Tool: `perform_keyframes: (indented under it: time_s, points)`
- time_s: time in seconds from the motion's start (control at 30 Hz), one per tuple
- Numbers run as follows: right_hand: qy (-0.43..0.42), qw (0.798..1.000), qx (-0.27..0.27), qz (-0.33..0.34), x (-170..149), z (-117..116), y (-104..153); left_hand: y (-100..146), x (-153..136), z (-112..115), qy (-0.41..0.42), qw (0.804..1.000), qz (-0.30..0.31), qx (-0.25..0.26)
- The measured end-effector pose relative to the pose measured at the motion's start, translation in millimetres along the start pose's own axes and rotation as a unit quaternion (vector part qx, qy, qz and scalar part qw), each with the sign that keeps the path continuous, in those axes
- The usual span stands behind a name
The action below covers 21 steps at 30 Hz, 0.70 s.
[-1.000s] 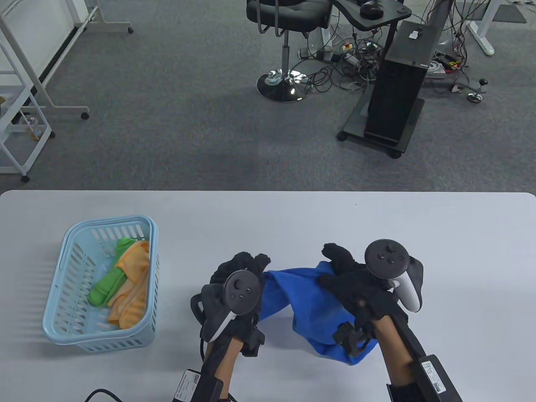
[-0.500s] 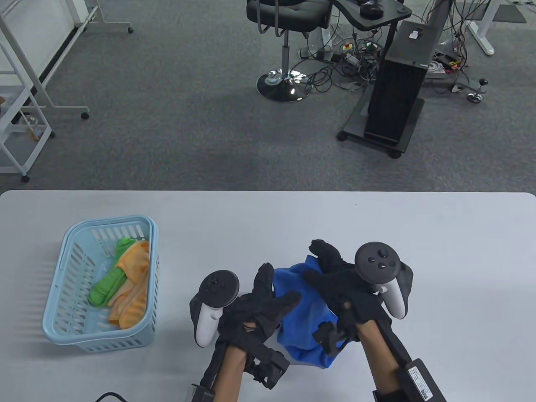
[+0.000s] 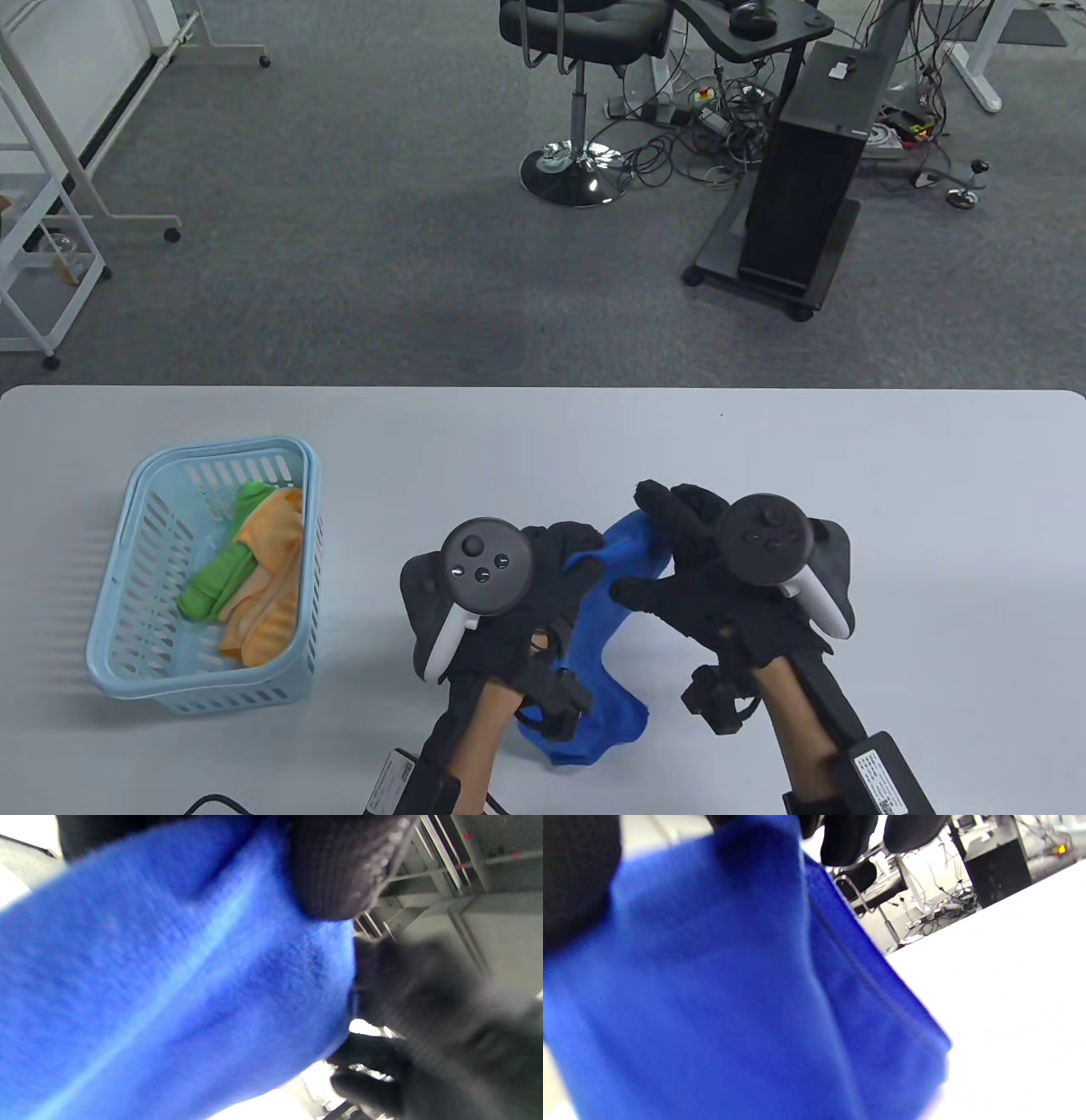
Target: Roll rectangular towel into towel roll
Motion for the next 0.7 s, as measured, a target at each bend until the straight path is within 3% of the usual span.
perform_keyframes:
  time_s: [0.1, 0.2, 0.33, 0.43, 0.5, 0.57, 0.63, 0.67, 0.7]
  points:
    - [-0.022, 0.998, -0.050, -0.009, 1, 3, -4, -2, -4, -6, 0.034, 0.999, -0.008, 0.005]
    - [-0.001, 0.999, -0.037, -0.022, 3, 12, -6, -5, -6, -9, 0.025, 0.999, 0.014, -0.025]
    - [0.045, 0.998, -0.016, -0.047, 11, 22, -13, -9, 2, -3, -0.097, 0.989, 0.043, -0.108]
    - [0.073, 0.993, 0.013, -0.091, 13, 28, -25, -20, 12, -1, -0.211, 0.974, 0.059, -0.064]
    - [0.088, 0.988, 0.034, -0.124, 10, 32, -34, -33, 14, 1, -0.239, 0.969, 0.046, -0.040]
    - [0.061, 0.985, 0.071, -0.142, 1, 33, -45, -46, 13, 4, -0.228, 0.972, 0.022, -0.051]
    - [-0.018, 0.990, 0.013, -0.137, -9, 39, -52, -59, 11, 4, -0.189, 0.981, 0.005, -0.034]
    - [-0.101, 0.986, -0.035, -0.130, -14, 44, -56, -67, 9, 4, -0.148, 0.989, -0.006, -0.022]
    - [-0.123, 0.983, -0.044, -0.126, -15, 46, -57, -71, 7, 4, -0.122, 0.992, -0.017, -0.014]
Point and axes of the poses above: the tracker on the back of each hand, its own x axis roughly to the thumb side, its own y axis roughly from the fingertips to the wrist, z = x × y, the point moved 1 cm from there along -y, roughly from the wrist to the fingertips, and after that the axes turned 15 degrees about x, right-handed, at the moved point
